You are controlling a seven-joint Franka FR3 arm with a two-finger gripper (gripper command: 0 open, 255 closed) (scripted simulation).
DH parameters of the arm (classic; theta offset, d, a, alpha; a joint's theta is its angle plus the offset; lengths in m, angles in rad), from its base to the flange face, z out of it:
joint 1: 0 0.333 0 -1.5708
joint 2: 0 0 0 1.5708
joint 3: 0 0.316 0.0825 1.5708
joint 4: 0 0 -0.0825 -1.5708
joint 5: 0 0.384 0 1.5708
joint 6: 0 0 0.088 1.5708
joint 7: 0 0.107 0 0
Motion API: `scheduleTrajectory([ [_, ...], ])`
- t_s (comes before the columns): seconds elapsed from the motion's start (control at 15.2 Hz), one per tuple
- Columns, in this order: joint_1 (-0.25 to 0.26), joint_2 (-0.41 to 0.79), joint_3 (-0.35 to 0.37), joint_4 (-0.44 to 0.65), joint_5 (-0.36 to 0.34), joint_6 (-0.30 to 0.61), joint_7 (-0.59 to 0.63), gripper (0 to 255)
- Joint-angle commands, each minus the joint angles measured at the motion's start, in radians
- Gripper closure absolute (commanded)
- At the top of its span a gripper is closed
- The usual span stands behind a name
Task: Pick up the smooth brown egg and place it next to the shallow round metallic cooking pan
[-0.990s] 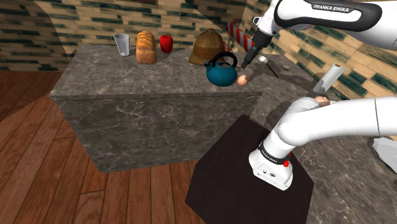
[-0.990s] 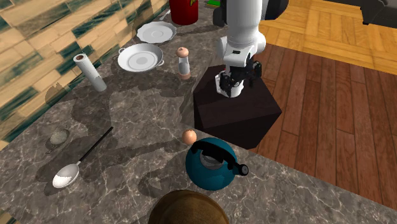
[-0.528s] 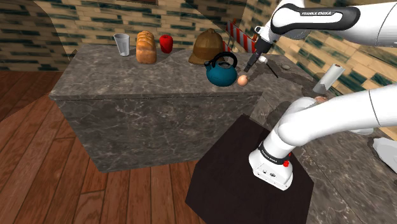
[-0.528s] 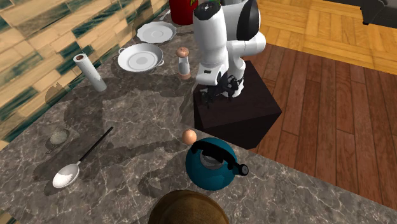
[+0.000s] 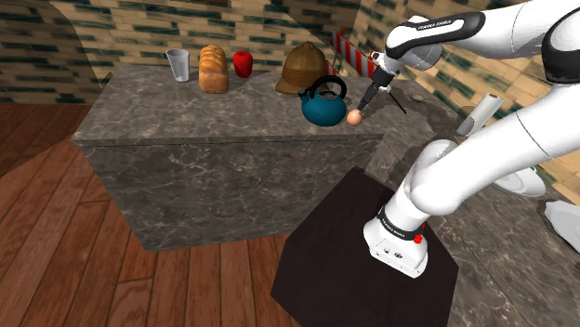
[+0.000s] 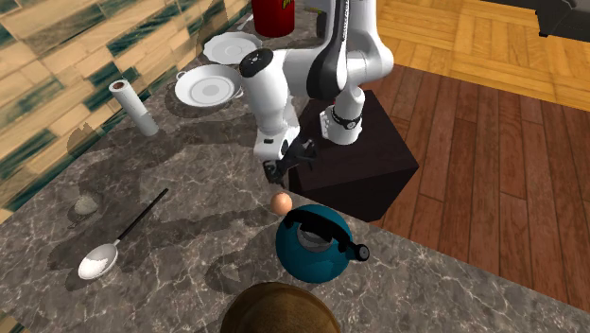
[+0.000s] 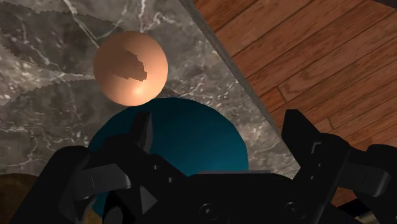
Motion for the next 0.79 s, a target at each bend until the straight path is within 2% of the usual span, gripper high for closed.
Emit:
scheduleTrajectory([
  [0.0,0.069,0.092,-0.105,0.051,0.066,0.027,-0.109,0],
  [0.13,0.161,0.200,-0.229,0.102,0.169,0.043,-0.235,0],
  [0.2,0.219,0.272,-0.305,0.132,0.248,0.042,-0.316,0],
  [0.26,0.288,0.373,-0.397,0.165,0.362,0.028,-0.420,0],
  [0.53,0.290,0.475,-0.398,0.148,0.490,0.048,-0.510,0],
  [0.73,0.266,0.547,-0.370,0.139,0.581,0.058,-0.573,0],
])
